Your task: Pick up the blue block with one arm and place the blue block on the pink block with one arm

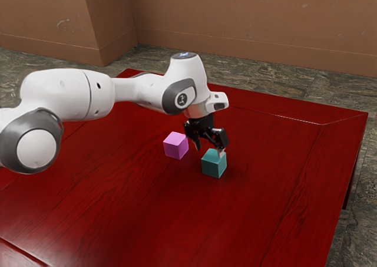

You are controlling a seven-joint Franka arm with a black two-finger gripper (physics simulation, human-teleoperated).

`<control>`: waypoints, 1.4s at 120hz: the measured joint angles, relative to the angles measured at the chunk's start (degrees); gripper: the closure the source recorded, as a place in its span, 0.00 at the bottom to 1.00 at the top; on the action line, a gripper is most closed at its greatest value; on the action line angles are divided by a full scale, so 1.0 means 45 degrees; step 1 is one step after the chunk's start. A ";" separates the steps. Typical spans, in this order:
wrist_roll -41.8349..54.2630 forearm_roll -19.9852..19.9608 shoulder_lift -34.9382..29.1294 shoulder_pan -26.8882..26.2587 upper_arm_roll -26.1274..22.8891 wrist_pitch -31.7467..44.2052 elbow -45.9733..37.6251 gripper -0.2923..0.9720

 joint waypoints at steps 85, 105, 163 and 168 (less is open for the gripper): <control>0.0093 0.0003 0.0792 -0.0032 -0.0001 0.0205 0.0066 0.23; 0.0111 0.0003 0.0939 -0.0044 -0.0001 0.0354 0.0098 0.23; 0.0099 0.0026 0.0514 -0.0052 -0.0022 0.0409 0.0026 0.45; 0.0094 0.0021 0.0271 -0.0056 -0.0027 0.0338 -0.0016 0.45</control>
